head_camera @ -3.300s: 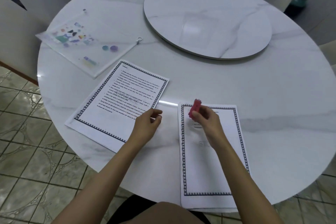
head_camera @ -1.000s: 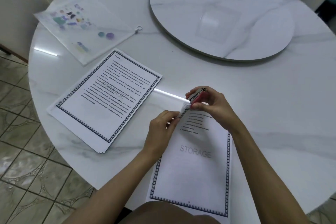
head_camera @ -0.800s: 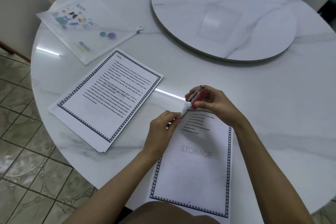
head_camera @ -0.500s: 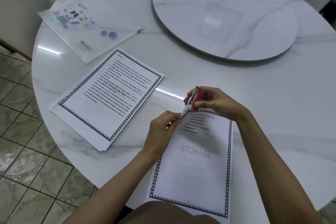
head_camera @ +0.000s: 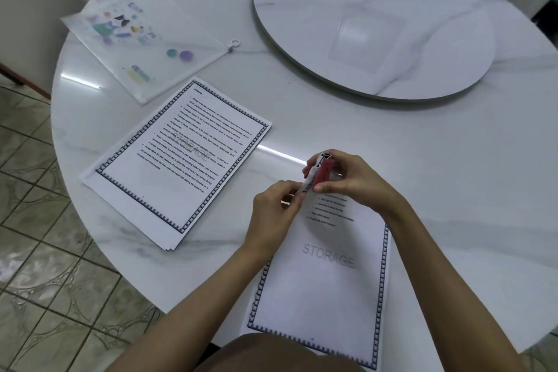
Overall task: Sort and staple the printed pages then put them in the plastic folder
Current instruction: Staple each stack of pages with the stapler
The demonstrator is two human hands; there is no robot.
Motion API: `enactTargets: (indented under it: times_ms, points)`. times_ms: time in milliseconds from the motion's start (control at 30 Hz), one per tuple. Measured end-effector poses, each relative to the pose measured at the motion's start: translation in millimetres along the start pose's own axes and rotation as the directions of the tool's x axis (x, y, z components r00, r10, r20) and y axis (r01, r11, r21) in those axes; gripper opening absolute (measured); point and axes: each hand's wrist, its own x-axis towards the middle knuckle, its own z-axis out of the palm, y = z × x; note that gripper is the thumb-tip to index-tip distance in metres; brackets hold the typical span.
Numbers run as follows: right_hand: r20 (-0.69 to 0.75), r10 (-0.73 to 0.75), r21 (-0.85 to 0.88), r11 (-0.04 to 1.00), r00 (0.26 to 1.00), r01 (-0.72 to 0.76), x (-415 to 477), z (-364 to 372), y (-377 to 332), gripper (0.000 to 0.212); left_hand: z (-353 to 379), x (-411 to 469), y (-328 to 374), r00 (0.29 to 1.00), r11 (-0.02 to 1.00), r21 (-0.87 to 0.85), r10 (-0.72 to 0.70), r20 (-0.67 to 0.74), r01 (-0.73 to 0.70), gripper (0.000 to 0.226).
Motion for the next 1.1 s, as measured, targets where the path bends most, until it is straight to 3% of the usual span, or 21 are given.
enactTargets:
  times_ms: [467, 667, 933, 1100]
  points:
    - [-0.213, -0.054, -0.14, 0.99, 0.976, 0.024, -1, 25, 5, 0.026, 1, 4, -3, 0.999, 0.999, -0.02, -0.04, -0.005, 0.04, 0.012]
    - [-0.287, -0.142, -0.229, 0.971, 0.947, 0.076, -3, 39, 6, 0.035, 1, 6, -6, 0.998, 0.998, 0.003, -0.056, 0.004, 0.056, 0.01]
    - [-0.478, -0.105, -0.045, 0.994, 0.872, 0.095, -2, 55, 13, 0.031, -2, 13, -3, 0.999, 0.998, 0.068, -0.02, 0.03, 0.018, 0.01]
    - [-0.537, -0.128, -0.092, 0.991, 0.834, 0.094, 1, 60, 17, 0.027, -1, 17, -4, 0.999, 0.998, 0.059, -0.014, 0.034, 0.012, 0.011]
